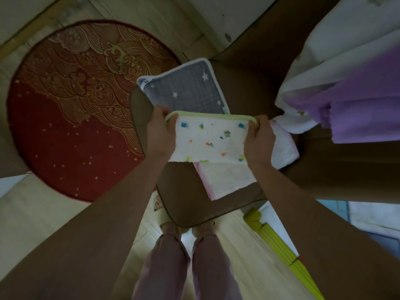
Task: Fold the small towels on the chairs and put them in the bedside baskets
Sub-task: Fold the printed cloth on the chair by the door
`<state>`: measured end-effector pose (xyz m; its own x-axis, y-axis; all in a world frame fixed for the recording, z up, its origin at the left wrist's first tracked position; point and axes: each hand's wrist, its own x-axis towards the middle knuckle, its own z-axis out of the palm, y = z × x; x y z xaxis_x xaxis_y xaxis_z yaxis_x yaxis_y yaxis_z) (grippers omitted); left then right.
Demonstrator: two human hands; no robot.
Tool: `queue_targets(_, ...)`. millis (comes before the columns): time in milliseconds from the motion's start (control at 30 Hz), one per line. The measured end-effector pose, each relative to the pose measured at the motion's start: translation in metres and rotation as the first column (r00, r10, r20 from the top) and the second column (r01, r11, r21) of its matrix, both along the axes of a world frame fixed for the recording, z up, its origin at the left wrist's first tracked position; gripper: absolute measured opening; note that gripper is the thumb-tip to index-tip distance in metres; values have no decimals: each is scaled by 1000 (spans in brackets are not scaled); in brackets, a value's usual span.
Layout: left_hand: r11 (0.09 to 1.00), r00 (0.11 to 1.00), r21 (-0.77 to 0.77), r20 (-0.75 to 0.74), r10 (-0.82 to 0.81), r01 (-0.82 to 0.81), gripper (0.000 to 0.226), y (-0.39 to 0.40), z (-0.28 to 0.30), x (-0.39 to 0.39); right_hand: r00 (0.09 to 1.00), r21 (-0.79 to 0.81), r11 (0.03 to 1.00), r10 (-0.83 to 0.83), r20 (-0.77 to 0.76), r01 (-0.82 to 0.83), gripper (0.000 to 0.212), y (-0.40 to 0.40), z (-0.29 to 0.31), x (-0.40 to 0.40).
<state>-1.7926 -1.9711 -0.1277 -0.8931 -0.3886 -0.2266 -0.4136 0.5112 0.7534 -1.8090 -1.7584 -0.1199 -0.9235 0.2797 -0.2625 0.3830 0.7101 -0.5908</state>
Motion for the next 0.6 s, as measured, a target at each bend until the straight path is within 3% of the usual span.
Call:
queue_targets(333,995,998,-101,52,26,-21,19,3,-27,-8,994,71,992,104,28,-106,23,8,-30,-6)
queue_targets(433,980,993,-200,115,8,15,22,7,-26,-11,972,144,963,234,-24,-228,21,9,-37,-1)
queue_targets(533,857,976,-472,37,-214,206,36,16,-25,-5,915,233,899,396,-72,-371,20,11,-38,15)
queue_targets(600,770,890,-505,-8,-457,391,39,28,-28,-4,906,235,895,411,-105,-379,29,13,-36,24)
